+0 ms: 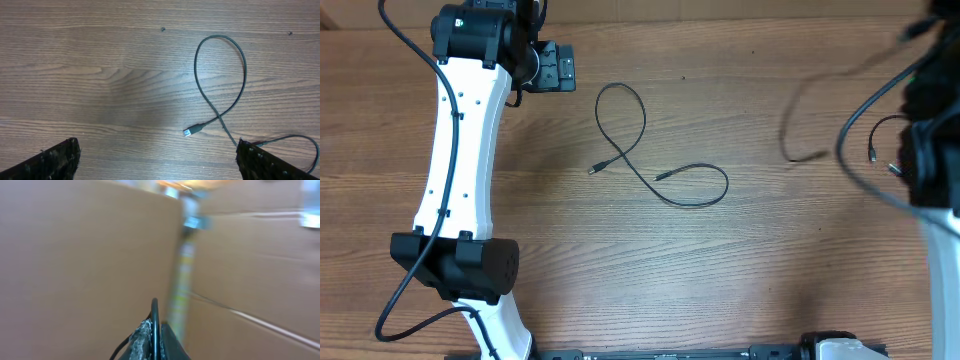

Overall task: Untangle cables
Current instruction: 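Pull the grasped cable up and rightward with the right gripper, then drop the cable at the right table edge with the right gripper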

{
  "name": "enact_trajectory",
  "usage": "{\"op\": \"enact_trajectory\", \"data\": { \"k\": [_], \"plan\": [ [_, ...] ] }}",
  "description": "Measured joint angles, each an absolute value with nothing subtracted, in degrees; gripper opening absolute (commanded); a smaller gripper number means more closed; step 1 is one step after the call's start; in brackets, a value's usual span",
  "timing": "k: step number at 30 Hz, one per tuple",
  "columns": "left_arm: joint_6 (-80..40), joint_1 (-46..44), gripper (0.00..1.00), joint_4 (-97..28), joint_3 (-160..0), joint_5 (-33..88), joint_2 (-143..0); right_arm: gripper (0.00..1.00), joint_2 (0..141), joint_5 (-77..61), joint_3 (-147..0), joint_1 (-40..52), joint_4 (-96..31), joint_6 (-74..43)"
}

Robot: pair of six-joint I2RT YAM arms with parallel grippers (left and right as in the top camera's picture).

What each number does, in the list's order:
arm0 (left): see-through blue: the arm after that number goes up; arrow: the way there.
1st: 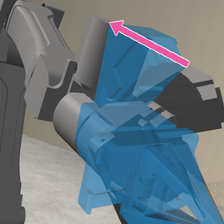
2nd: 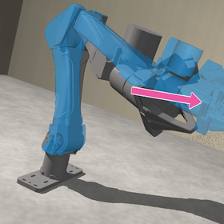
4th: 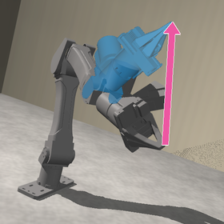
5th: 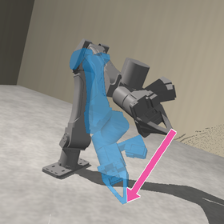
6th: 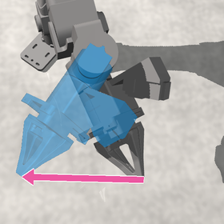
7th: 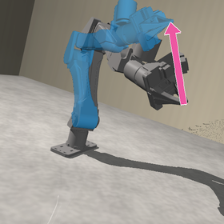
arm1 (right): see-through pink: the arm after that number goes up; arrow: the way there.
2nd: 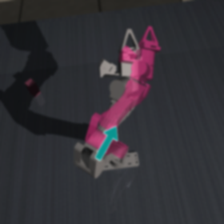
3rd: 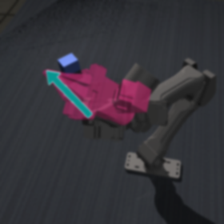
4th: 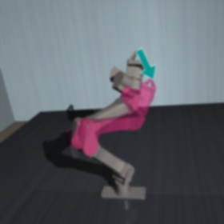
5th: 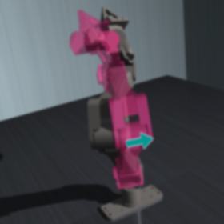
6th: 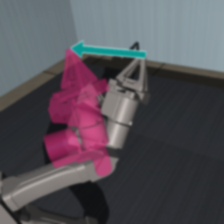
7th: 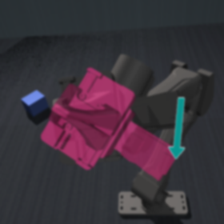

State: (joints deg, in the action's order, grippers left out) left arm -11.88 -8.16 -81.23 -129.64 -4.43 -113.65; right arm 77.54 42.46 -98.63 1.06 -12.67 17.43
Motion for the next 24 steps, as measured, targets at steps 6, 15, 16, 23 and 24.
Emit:
{"op": "enact_trajectory", "data": {
  "k": [6, 15, 16, 23, 24],
  "plan": [
    [-11.88, -8.16, 1.0, -81.21, -129.64, -4.43, -113.65, 0.04, 79.05, 44.97, -98.63, -12.38, -12.93, 18.87],
    [-11.88, -8.16, 0.99, -81.21, -129.64, -4.43, -113.65, 0.04, 80.38, 45.65, -98.67, -26.61, -18.61, 17.43],
    [-11.88, -8.16, 1.0, -81.21, -129.64, -4.43, -113.65, 0.04, 81.23, 45.43, -98.74, -28.21, -20.8, 16.01],
    [-11.88, -8.16, 1.0, -81.19, -129.64, -4.45, -113.65, 0.04, 87.77, 36.58, -98.78, -34.39, -34.81, 6.72],
    [-11.88, -8.16, 1.0, -81.21, -129.64, -4.43, -113.65, 0.04, 88.79, 34.22, -98.78, -34.94, -36.8, 5.32]
  ]
}}
